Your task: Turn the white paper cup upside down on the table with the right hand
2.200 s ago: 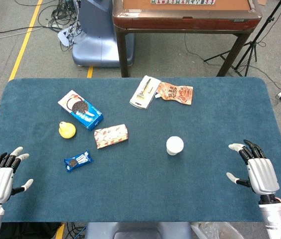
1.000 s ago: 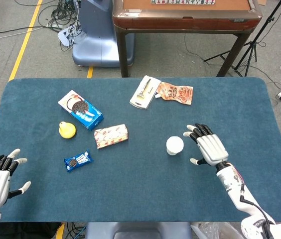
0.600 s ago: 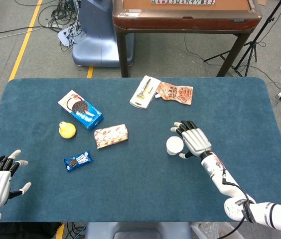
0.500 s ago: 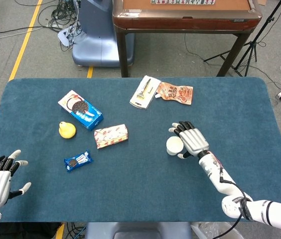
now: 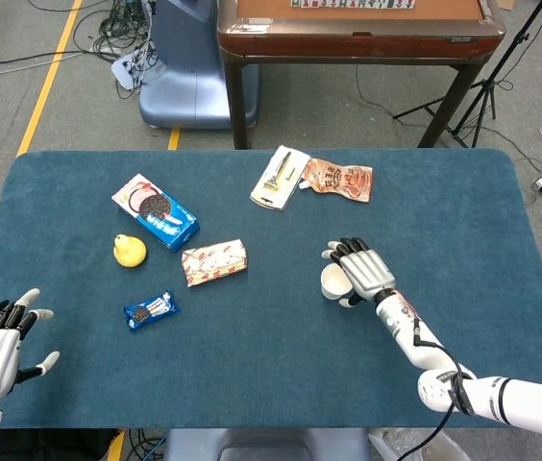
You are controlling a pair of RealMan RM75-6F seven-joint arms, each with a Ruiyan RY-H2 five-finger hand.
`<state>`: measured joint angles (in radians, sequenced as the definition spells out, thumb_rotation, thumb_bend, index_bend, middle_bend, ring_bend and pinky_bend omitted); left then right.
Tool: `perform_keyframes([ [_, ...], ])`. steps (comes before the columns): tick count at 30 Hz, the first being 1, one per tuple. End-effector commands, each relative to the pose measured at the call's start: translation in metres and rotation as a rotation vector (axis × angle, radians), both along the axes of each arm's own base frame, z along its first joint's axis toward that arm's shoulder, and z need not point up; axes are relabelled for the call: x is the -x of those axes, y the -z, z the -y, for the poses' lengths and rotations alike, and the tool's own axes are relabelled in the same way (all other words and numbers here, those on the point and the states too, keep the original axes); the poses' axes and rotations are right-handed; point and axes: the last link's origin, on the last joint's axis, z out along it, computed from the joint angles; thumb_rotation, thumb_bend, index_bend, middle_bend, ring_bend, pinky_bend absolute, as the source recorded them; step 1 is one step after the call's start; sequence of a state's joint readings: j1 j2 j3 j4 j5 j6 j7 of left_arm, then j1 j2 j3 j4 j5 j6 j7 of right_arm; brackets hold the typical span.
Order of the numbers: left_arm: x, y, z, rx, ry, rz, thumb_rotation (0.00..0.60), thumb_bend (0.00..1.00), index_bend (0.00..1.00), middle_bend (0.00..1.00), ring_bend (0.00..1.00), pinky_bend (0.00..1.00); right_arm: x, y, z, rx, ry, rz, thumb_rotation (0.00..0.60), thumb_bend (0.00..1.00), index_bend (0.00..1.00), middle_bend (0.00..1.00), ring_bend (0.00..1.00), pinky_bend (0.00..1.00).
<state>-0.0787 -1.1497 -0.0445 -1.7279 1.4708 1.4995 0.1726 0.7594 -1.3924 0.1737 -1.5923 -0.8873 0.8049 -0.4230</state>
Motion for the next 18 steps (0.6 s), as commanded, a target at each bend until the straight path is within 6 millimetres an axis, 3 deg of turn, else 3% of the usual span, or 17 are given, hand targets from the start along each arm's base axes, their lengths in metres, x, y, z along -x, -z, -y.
perform_keyframes([
  [1,0.0001,-0.0001,-0.0003,0.000,0.000,0.000,0.600,0.15,0.35,0.13,0.16,0.08,0.0002,0.0014,0.0008,-0.003,0.003,-0.002,0.600,0.15,0.20,0.10,0.00,0.06],
  [18,0.0027,-0.0022,0.0003,-0.004,-0.009,-0.005,0.600,0.15,0.35,0.13,0.16,0.08,0.0003,0.0032,0.0016,0.004,0.008,-0.009,0.600,0.34,0.36,0.20,0.00,0.06],
])
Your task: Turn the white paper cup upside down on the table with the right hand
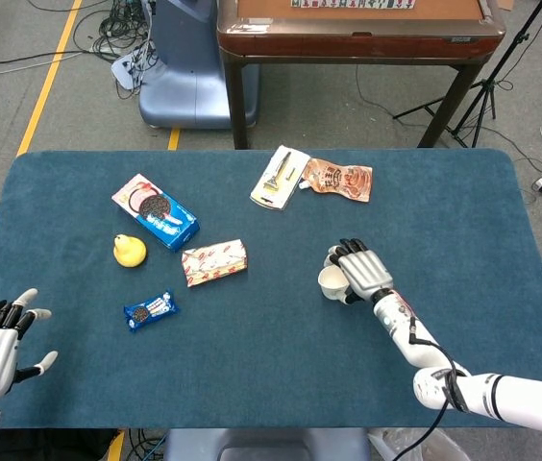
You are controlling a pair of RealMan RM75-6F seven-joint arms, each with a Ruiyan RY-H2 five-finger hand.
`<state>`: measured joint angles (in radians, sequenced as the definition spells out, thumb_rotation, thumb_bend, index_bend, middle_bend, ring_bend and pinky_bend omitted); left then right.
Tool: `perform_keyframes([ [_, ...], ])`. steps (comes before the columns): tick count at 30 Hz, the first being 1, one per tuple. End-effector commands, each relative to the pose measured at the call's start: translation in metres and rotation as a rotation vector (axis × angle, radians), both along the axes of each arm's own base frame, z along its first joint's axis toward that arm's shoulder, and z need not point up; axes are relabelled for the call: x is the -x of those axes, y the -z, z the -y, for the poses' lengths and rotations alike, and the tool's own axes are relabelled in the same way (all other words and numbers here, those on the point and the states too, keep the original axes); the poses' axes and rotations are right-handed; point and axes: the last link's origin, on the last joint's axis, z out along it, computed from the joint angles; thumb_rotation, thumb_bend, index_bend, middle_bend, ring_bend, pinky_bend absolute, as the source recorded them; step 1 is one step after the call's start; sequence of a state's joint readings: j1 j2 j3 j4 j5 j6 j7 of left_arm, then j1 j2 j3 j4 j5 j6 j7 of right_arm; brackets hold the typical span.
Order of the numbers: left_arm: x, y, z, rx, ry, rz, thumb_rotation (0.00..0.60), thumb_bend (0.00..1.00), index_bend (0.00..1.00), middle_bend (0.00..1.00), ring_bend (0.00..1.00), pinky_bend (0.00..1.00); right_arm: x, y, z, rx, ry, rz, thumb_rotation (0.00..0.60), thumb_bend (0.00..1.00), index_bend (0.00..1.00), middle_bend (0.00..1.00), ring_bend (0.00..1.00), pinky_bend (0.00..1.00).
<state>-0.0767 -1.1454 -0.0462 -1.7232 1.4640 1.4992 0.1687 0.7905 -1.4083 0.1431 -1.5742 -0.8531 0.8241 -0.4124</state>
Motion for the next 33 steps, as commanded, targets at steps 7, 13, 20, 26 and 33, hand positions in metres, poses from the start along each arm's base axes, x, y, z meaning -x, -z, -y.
perform_keyframes([
  [7,-0.001,-0.002,0.000,0.001,0.003,0.001,0.600,0.15,0.35,0.13,0.16,0.08,-0.008,-0.022,0.003,0.086,-0.173,-0.205,0.600,0.35,0.39,0.23,0.01,0.06],
  [13,-0.001,-0.001,0.001,0.004,0.003,0.004,0.600,0.15,0.35,0.13,0.16,0.08,-0.018,-0.020,0.008,0.103,-0.326,-0.463,0.600,0.35,0.39,0.23,0.01,0.05],
  [20,0.001,-0.003,0.005,-0.003,-0.010,0.005,0.600,0.15,0.34,0.13,0.16,0.08,-0.016,0.006,0.009,0.086,-0.398,-0.606,0.600,0.36,0.39,0.21,0.01,0.02],
  [26,0.002,-0.005,0.007,-0.007,-0.015,0.004,0.600,0.15,0.34,0.13,0.16,0.08,-0.015,0.024,0.007,0.061,-0.373,-0.585,0.600,0.35,0.33,0.18,0.00,0.00],
  [33,0.002,-0.006,0.008,-0.009,-0.013,0.001,0.600,0.15,0.34,0.13,0.16,0.08,-0.026,0.023,0.004,0.050,-0.303,-0.434,0.600,0.17,0.01,0.06,0.00,0.00],
])
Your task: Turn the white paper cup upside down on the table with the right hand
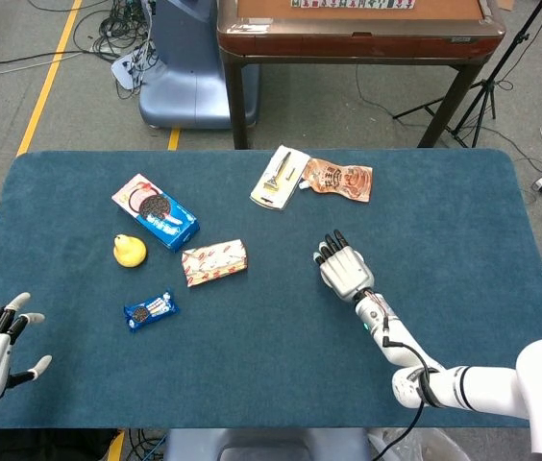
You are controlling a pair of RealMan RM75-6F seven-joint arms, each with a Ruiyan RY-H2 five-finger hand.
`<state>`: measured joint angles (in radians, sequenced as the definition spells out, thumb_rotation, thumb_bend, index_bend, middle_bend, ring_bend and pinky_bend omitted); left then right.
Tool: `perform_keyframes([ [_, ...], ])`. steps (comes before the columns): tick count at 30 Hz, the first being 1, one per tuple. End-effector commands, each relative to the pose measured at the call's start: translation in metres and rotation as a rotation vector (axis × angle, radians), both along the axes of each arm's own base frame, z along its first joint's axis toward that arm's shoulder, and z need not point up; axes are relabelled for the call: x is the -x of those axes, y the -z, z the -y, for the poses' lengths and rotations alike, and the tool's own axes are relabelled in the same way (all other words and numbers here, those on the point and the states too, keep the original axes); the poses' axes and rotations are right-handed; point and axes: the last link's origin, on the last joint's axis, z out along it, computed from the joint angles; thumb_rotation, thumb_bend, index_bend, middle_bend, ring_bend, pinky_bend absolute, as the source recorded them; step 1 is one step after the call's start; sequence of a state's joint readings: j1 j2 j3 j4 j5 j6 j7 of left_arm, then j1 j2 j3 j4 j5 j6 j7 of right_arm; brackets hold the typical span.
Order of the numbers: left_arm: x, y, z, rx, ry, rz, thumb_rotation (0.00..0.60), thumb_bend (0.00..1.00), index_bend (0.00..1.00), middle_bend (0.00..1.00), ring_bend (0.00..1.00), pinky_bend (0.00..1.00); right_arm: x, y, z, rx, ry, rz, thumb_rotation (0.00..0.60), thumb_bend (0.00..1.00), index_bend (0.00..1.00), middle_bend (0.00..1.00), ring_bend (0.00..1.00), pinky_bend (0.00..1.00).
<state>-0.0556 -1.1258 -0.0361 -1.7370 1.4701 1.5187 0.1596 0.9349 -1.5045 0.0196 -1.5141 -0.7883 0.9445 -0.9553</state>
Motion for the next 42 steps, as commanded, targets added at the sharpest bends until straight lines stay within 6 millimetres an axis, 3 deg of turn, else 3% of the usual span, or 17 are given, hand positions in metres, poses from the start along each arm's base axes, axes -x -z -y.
perform_keyframes([
  [1,0.000,0.000,0.000,0.000,0.001,-0.001,0.600,0.15,0.34,0.13,0.16,0.08,-0.006,-0.005,-0.001,-0.010,0.053,0.105,0.600,0.16,0.00,0.05,0.00,0.00],
  [8,-0.002,0.002,-0.001,0.011,0.003,-0.002,0.600,0.15,0.34,0.13,0.16,0.08,-0.002,-0.027,0.002,0.024,0.104,0.248,0.600,0.16,0.00,0.06,0.00,0.00],
  [13,-0.002,0.004,-0.002,0.017,0.000,-0.006,0.600,0.15,0.34,0.13,0.16,0.08,0.015,-0.044,0.008,0.062,0.157,0.376,0.600,0.16,0.13,0.11,0.00,0.00],
  [17,-0.003,0.005,-0.003,0.022,-0.001,-0.007,0.600,0.15,0.34,0.13,0.16,0.08,0.029,-0.049,0.014,0.077,0.164,0.398,0.600,0.16,0.17,0.12,0.00,0.00],
  [25,-0.004,0.005,-0.002,0.018,-0.003,-0.010,0.600,0.15,0.34,0.13,0.16,0.08,0.040,-0.041,0.033,0.087,0.179,0.415,0.600,0.20,0.24,0.14,0.00,0.00],
  [42,-0.003,0.005,0.001,0.016,-0.016,-0.011,0.600,0.15,0.34,0.13,0.16,0.08,0.046,-0.005,0.059,0.064,0.213,0.400,0.600,0.25,0.28,0.17,0.00,0.00],
])
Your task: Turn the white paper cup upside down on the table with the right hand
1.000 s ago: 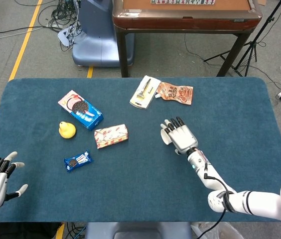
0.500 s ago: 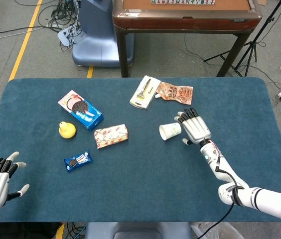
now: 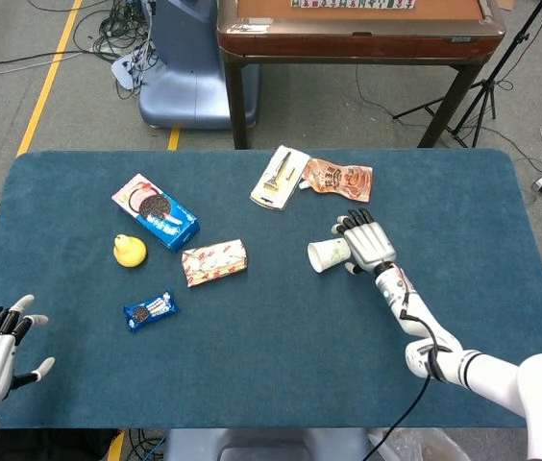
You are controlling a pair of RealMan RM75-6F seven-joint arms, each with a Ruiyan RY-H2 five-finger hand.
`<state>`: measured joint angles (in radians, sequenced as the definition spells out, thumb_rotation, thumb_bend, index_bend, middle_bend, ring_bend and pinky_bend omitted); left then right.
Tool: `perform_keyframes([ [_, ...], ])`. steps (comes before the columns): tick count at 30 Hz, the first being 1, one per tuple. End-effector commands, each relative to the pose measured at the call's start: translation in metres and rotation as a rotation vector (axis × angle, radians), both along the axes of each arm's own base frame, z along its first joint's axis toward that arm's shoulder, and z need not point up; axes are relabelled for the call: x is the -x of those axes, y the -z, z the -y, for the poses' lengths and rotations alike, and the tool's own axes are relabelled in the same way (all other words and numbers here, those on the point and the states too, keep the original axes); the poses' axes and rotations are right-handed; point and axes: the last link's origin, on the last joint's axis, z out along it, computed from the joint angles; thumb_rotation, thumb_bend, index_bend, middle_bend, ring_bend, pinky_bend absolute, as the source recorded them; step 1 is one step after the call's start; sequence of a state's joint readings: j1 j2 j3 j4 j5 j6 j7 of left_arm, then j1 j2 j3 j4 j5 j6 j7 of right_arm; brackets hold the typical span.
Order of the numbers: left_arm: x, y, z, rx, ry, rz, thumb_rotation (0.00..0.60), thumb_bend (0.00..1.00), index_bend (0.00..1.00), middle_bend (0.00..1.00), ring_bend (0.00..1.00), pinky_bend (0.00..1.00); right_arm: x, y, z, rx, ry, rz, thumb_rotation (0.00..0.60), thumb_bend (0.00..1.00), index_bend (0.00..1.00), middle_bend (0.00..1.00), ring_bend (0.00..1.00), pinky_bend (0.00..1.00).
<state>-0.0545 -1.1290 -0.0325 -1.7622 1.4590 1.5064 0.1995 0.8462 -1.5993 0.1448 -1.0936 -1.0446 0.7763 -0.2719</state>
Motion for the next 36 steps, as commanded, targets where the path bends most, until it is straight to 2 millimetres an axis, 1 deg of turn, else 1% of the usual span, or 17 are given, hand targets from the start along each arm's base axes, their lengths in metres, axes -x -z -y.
perform_keyframes([
  [1,0.000,0.000,0.000,0.000,-0.001,0.000,0.600,0.15,0.34,0.13,0.16,0.08,-0.001,0.007,0.003,-0.010,-0.001,0.002,0.600,0.25,0.28,0.17,0.00,0.00],
  [8,0.000,-0.001,0.000,-0.001,-0.002,-0.003,0.600,0.15,0.34,0.13,0.16,0.08,0.001,0.014,0.008,-0.017,0.008,0.006,0.600,0.26,0.30,0.19,0.00,0.00],
  [12,0.000,-0.001,0.000,-0.001,-0.004,-0.003,0.600,0.15,0.34,0.13,0.16,0.08,0.002,0.017,0.009,-0.017,0.004,0.001,0.600,0.26,0.34,0.21,0.00,0.00],
  [16,0.000,-0.002,0.001,-0.004,-0.003,-0.003,0.600,0.15,0.34,0.13,0.16,0.08,0.001,0.015,0.011,-0.003,-0.023,-0.021,0.600,0.28,0.39,0.24,0.01,0.00],
  [21,0.001,-0.002,0.001,-0.003,-0.001,-0.001,0.600,0.15,0.34,0.13,0.16,0.08,-0.003,0.009,0.010,0.009,-0.072,-0.071,0.600,0.29,0.42,0.26,0.02,0.00],
  [24,0.001,-0.003,0.001,-0.006,0.000,0.002,0.600,0.15,0.34,0.13,0.16,0.08,-0.009,0.000,0.011,0.032,-0.164,-0.176,0.600,0.29,0.42,0.27,0.02,0.00],
  [30,0.002,-0.004,0.004,-0.005,-0.001,0.032,0.600,0.15,0.34,0.13,0.16,0.08,-0.026,-0.014,0.009,0.052,-0.368,-0.484,0.600,0.29,0.42,0.26,0.02,0.00],
  [33,0.003,-0.005,0.005,-0.007,0.002,0.033,0.600,0.15,0.34,0.13,0.16,0.08,-0.031,-0.015,0.009,0.067,-0.443,-0.627,0.600,0.29,0.42,0.25,0.02,0.00],
  [36,0.004,-0.006,0.005,-0.010,0.001,0.037,0.600,0.15,0.34,0.13,0.16,0.08,-0.035,-0.012,0.008,0.069,-0.478,-0.718,0.600,0.29,0.42,0.24,0.02,0.00],
])
